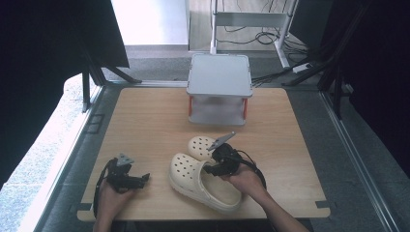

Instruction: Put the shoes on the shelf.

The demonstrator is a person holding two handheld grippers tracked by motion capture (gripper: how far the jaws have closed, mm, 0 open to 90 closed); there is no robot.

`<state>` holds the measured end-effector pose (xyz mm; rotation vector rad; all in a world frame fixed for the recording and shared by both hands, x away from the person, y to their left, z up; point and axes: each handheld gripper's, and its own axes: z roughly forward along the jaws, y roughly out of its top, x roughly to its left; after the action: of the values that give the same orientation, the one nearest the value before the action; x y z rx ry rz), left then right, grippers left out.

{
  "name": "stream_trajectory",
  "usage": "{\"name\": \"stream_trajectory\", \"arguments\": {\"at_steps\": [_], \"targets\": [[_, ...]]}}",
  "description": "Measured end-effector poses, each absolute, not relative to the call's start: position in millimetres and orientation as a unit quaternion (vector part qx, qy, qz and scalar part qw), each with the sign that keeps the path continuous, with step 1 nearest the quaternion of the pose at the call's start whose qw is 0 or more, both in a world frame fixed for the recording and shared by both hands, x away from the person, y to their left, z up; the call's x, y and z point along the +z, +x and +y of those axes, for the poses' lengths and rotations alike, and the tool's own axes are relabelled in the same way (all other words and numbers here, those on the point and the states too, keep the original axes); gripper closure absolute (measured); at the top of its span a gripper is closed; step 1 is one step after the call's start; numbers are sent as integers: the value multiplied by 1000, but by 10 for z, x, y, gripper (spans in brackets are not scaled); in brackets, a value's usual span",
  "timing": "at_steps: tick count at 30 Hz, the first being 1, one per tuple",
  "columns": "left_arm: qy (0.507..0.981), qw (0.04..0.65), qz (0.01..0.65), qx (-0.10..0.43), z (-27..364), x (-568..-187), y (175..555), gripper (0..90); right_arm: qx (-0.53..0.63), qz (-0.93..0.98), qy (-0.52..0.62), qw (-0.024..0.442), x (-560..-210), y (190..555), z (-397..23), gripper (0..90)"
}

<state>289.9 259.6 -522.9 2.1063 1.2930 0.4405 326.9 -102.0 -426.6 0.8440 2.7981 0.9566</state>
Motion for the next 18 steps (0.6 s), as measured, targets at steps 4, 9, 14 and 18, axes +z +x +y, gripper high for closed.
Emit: {"name": "stream_trajectory", "arguments": {"at_steps": [4,9,14,18], "targets": [[799,309,488,168,2599,-5229,2901,0,316,905,285,31,-4140,3297,-1099,644],[798,310,489,168,2597,-5230,2899,0,319,898,300,41,-3995,3343,-1210,644],[798,310,489,167,2597,-5229,2900,0,324,890,314,56,-3846,3393,-1328,645],[798,310,489,167,2597,-5229,2899,0,327,882,333,69,-3684,3452,-1430,645]]}}
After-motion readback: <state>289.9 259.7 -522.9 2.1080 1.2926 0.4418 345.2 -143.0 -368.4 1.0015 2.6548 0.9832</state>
